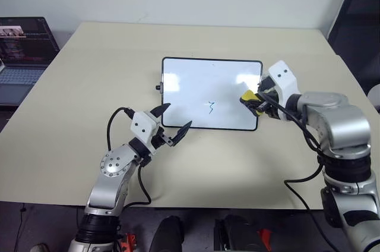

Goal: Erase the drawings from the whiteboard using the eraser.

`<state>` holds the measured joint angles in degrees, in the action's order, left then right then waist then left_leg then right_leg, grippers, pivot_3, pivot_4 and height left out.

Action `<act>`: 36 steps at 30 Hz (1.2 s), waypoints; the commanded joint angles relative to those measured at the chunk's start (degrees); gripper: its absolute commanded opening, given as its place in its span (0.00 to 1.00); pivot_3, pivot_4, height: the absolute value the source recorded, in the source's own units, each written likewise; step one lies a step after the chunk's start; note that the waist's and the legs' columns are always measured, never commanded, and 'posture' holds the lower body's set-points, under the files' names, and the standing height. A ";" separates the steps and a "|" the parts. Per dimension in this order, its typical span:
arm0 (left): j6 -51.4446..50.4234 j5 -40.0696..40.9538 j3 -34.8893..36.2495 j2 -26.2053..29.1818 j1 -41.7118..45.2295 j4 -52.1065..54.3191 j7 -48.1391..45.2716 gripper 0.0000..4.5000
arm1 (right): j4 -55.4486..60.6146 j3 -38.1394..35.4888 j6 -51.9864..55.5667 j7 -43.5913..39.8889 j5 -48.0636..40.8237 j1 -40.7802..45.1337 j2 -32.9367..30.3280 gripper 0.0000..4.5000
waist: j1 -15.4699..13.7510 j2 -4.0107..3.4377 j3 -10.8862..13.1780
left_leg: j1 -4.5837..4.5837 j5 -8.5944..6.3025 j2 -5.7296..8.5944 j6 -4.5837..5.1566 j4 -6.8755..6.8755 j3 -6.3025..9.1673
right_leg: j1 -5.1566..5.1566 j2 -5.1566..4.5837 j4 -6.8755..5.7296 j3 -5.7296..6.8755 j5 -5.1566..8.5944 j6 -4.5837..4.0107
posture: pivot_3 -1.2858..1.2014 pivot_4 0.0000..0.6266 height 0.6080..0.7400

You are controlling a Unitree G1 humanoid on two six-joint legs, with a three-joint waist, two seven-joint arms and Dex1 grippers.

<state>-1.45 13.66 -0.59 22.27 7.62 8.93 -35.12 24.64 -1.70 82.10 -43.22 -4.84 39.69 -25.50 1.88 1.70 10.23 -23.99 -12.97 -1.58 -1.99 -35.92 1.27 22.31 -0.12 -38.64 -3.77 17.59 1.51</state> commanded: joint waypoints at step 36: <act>-3.01 2.00 1.14 1.55 -3.66 6.21 -1.39 1.00 | -23.21 17.80 -38.93 18.18 4.11 3.82 8.53 0.24 | 0.42 0.00 0.01 | 0.04 0.00 0.00 0.00 -0.12 -0.02 | -0.01 0.08 -0.22 0.01 0.01 0.02 | 0.52 0.24 1.00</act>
<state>-4.71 15.40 -0.14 23.36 4.06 12.13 -36.82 1.54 15.74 45.58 -25.32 -2.06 41.48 -17.11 2.29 1.70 10.23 -23.94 -12.97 -1.57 -1.99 -36.05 1.25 22.30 -0.04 -38.87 -3.75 17.60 1.52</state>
